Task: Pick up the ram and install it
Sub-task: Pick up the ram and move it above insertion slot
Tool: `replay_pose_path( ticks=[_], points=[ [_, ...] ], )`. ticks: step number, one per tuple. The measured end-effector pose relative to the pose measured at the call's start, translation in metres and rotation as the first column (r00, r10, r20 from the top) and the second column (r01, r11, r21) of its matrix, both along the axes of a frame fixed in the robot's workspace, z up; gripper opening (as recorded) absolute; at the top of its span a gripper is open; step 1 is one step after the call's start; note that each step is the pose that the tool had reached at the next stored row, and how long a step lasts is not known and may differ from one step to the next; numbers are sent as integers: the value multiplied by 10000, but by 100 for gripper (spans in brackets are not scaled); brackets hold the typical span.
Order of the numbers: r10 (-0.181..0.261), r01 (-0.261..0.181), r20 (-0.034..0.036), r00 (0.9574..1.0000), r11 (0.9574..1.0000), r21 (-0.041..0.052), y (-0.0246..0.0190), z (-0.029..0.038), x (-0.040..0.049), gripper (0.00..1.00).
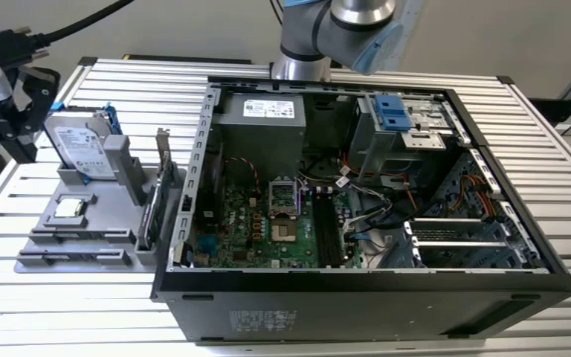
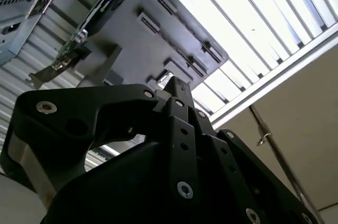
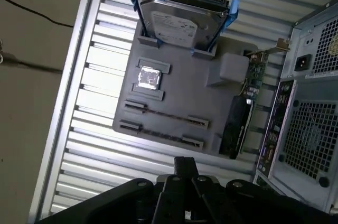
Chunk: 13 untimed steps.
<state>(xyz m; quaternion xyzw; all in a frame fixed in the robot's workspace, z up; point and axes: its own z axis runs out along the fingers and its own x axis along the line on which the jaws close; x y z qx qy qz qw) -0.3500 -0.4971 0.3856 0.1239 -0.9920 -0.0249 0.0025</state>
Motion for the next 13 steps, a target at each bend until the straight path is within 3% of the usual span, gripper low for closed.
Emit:
replay_pose_path(
  ticks=[4, 7, 10, 13],
  points=[
    [736, -736, 0, 9973, 9973, 0, 0, 0, 0, 0],
    [1272, -1272, 0, 9919, 9919, 0, 0, 0, 0, 0],
    [1822, -1822, 0, 9833, 9833, 0, 0, 0, 0, 0],
    [2360, -2360, 0, 9717, 9717, 0, 0, 0, 0, 0]
  ],
)
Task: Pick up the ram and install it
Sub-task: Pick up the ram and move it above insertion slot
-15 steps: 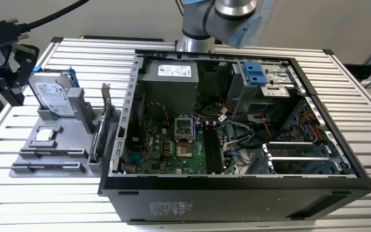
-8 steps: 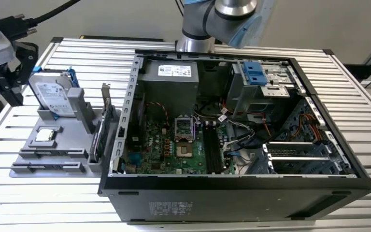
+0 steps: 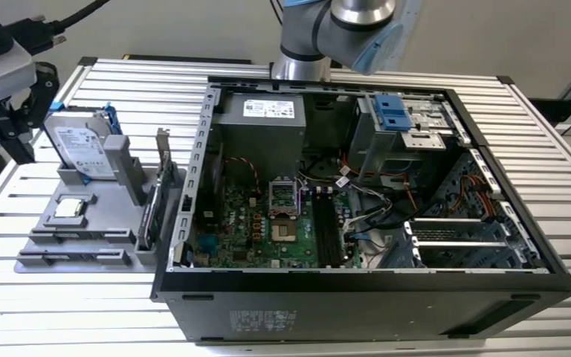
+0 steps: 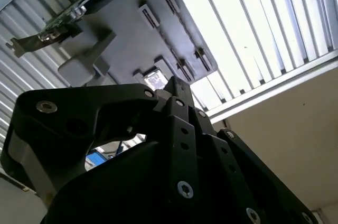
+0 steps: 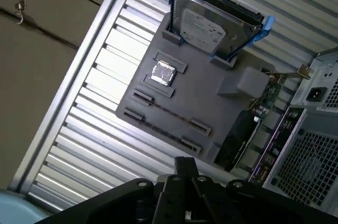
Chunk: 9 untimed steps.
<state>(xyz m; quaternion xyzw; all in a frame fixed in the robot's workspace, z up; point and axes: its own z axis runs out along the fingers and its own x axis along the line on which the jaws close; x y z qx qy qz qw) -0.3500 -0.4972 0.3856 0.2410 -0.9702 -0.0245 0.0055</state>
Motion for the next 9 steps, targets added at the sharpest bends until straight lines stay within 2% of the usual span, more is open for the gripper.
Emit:
replay_pose_path(
  ticks=[2, 5, 9],
  points=[
    [371, -371, 0, 9993, 9993, 0, 0, 0, 0, 0],
    [903, -903, 1, 9959, 9959, 1, 0, 0, 0, 0],
    [1628, -1628, 0, 9867, 9867, 0, 0, 0, 0, 0]
  ],
)
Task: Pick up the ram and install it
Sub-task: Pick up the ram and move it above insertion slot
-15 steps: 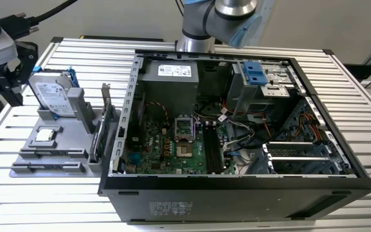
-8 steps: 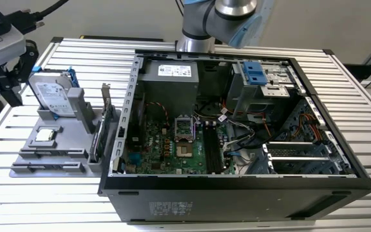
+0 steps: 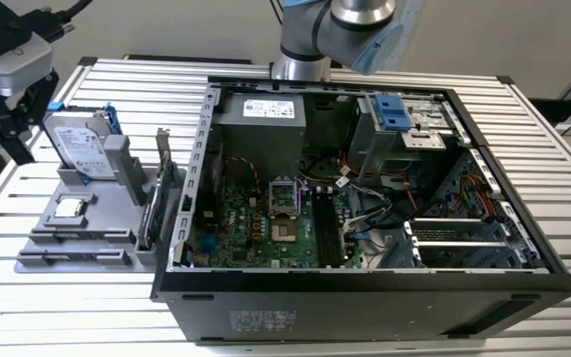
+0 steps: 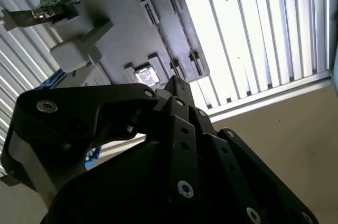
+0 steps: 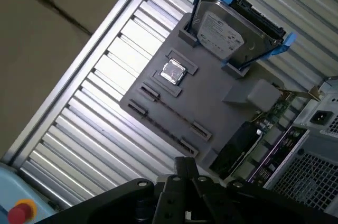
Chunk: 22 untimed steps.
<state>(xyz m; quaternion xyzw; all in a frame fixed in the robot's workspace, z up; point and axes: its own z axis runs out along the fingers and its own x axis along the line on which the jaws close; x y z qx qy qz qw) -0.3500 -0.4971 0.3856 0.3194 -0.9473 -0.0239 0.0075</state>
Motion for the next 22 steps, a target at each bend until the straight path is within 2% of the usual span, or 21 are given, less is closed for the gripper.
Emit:
replay_pose_path(
  ticks=[3, 5, 7, 10, 15, 18, 22],
  points=[
    [545, -545, 0, 9985, 9985, 0, 0, 0, 0, 0],
    [903, -903, 0, 9959, 9959, 0, 0, 0, 0, 0],
    [1277, -1277, 1, 9918, 9918, 0, 0, 0, 0, 0],
    [1811, -1811, 0, 9835, 9835, 1, 0, 0, 0, 0],
    [2692, -2692, 0, 9631, 9631, 0, 0, 0, 0, 0],
    [3212, -3212, 0, 9470, 9470, 0, -1, 0, 1, 0],
    [3895, -3895, 0, 9210, 9210, 1, 0, -1, 0, 0]
  ],
)
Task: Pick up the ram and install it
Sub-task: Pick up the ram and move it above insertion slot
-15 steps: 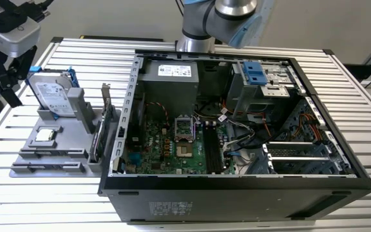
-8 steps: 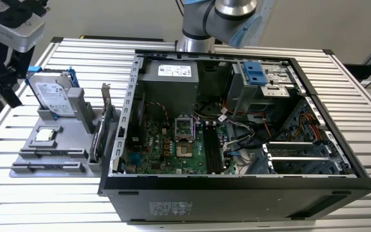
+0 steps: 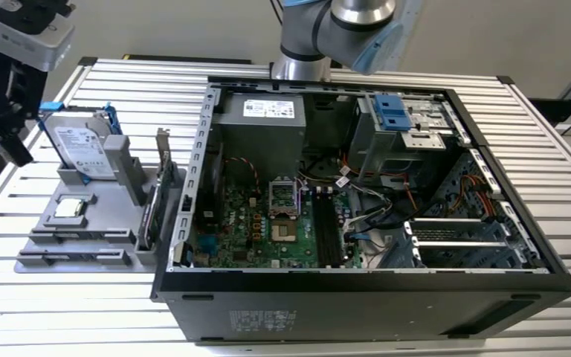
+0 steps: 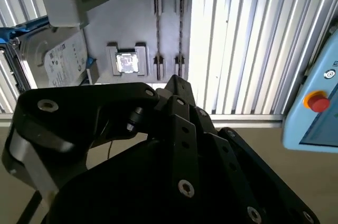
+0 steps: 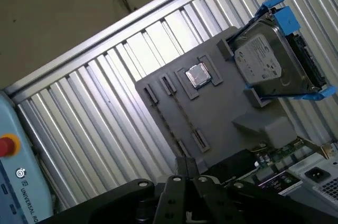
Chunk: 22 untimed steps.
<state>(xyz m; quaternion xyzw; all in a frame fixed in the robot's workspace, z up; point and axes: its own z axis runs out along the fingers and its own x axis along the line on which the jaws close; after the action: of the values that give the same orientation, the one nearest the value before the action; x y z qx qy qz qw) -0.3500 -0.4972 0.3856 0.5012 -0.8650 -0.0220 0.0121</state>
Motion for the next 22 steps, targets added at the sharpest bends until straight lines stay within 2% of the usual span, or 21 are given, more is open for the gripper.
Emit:
replay_pose_path(
  ticks=[3, 7, 9, 12, 16, 17, 19, 20, 22],
  points=[
    [545, -545, 0, 9985, 9985, 0, 0, 0, 0, 0],
    [1272, -1272, 0, 9919, 9919, 0, 0, -1, 0, 0],
    [1633, -1633, 0, 9866, 9866, 0, 0, -1, 0, 0],
    [2163, -2163, 0, 9763, 9763, 0, 0, -2, 0, 0],
    [2884, -2884, -1, 9575, 9575, -1, 0, -2, 0, 0],
    [2950, -2950, 0, 9555, 9555, 0, 0, -2, 0, 0],
    [2952, -2952, -3, 9554, 9554, 0, 0, -2, 0, 0],
    [2951, -2951, -4, 9555, 9555, 1, 0, -2, 0, 100],
    [2951, -2951, -8, 9555, 9555, 2, 0, -2, 0, 100]
  ],
)
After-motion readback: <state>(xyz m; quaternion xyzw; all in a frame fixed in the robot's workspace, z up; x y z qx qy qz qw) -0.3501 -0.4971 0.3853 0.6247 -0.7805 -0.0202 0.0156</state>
